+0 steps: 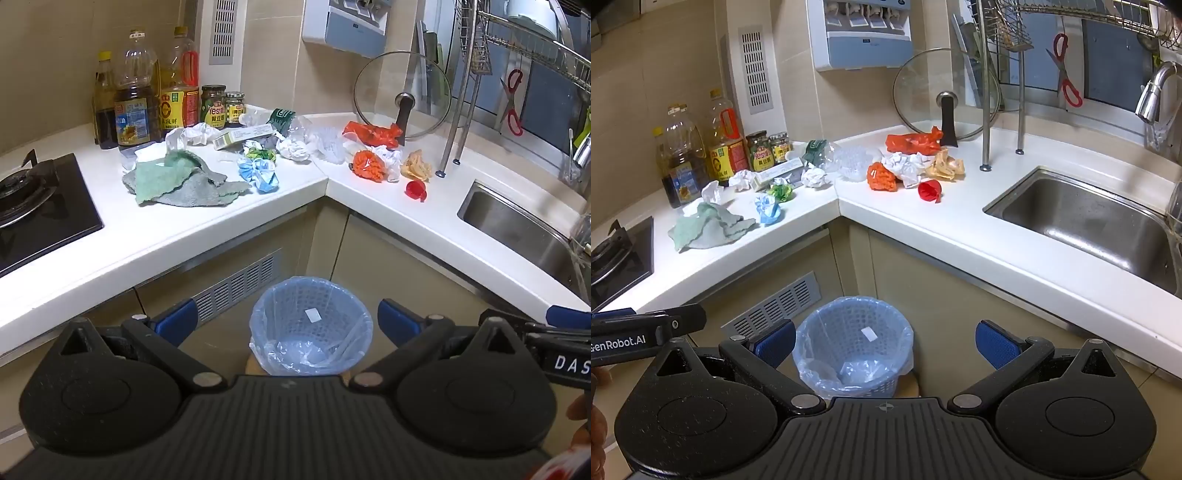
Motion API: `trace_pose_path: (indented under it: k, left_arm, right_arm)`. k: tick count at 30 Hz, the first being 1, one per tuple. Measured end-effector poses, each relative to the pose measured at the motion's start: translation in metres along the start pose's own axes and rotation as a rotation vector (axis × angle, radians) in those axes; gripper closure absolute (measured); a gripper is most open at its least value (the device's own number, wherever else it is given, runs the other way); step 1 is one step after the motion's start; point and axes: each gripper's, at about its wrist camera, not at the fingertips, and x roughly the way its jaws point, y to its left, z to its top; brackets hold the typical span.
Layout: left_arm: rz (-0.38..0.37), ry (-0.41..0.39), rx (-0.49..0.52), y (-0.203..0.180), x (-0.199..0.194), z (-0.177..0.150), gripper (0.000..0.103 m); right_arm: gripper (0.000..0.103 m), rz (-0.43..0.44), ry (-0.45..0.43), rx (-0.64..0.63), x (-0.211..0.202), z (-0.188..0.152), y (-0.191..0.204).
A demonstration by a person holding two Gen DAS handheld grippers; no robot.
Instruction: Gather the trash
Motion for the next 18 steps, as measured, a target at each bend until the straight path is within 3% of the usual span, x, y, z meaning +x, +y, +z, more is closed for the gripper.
trace_pose_path:
  k: [4,18]
  left_arm:
    - [-0.027,-0.005,-0.006,0.007,-0.002,0.004,0.0]
    - [0.004,-0.014,0.03,-0.002,-0.004,0.002,0.0]
  right_arm:
    - [0.0,-0.001,0.001,0.001,0.0,0.0,0.0]
    - [0.0,0.0,-0.002,-0.002,0.005,-0.004,0.003]
